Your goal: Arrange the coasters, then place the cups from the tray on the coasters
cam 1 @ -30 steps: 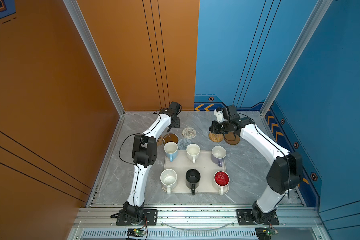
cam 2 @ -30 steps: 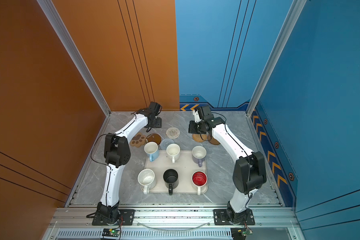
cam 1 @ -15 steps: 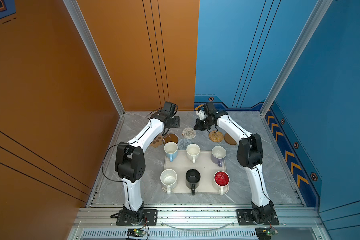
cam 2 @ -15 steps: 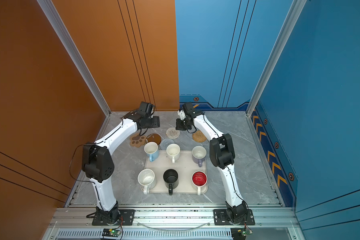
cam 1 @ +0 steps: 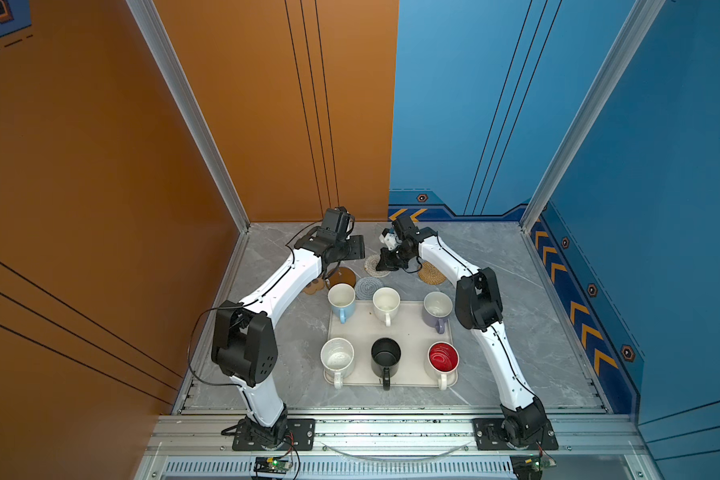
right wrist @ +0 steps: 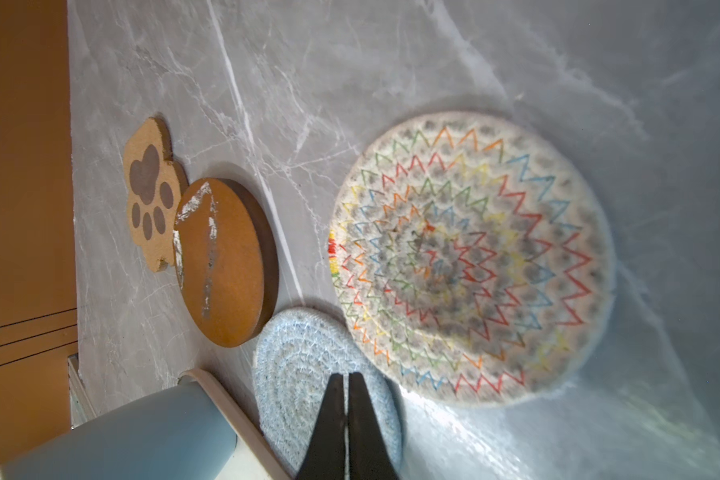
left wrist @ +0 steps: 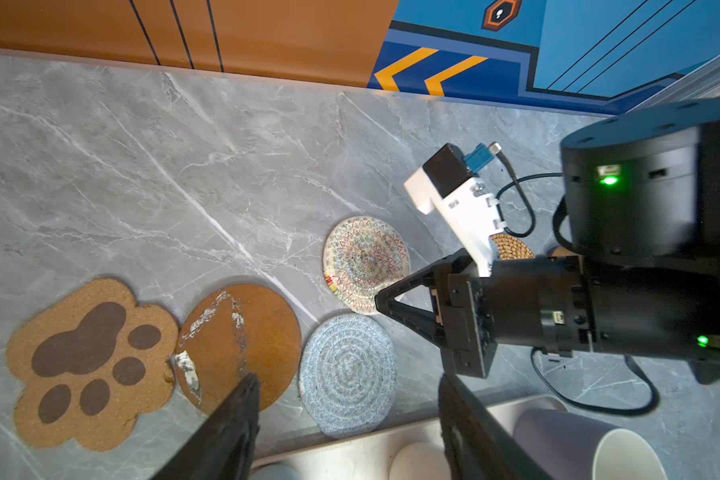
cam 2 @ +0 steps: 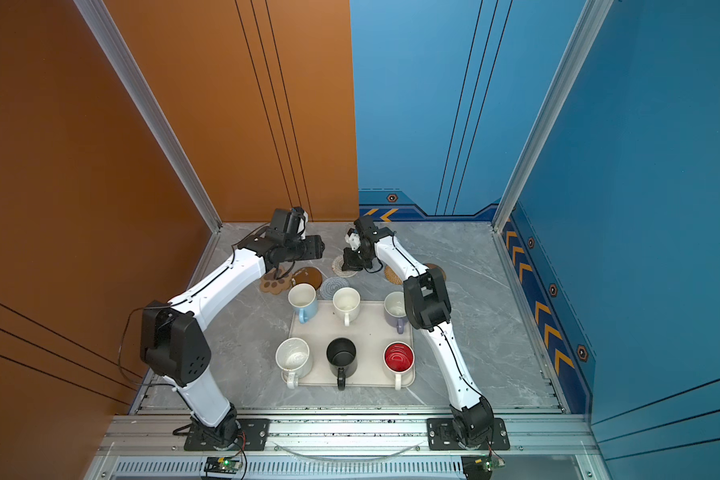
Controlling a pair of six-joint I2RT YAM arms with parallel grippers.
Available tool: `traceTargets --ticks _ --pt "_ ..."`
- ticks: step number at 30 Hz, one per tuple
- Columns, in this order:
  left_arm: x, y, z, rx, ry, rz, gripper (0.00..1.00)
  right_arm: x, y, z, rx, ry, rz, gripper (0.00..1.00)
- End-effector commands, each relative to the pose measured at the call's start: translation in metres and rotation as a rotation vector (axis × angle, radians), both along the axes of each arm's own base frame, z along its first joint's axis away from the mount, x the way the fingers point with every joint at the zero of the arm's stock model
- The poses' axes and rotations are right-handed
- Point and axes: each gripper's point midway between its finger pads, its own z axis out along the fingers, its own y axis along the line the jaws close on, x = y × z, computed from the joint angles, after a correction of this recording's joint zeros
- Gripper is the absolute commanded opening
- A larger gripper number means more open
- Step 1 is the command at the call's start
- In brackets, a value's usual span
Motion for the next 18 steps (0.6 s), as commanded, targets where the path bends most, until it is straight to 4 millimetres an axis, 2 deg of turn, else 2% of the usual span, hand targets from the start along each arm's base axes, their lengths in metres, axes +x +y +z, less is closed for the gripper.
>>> traceTargets --ticks 1,7,18 --pt "-0.008 -0.007 0.004 0.001 -0.014 -0.038 0.69 0.004 -0.003 -0.003 0.003 0.029 -0.028 0.00" --pt "-0.015 -0.009 0.011 -0.006 -0.026 -0.058 0.69 0.007 -0.011 -0.018 -0.039 0.039 -0.051 0.00" --pt "-0.027 -0.010 0.014 0.001 -0.034 -0.077 0.69 0.007 -0.042 -0.040 -0.179 0.063 -0.101 0.00"
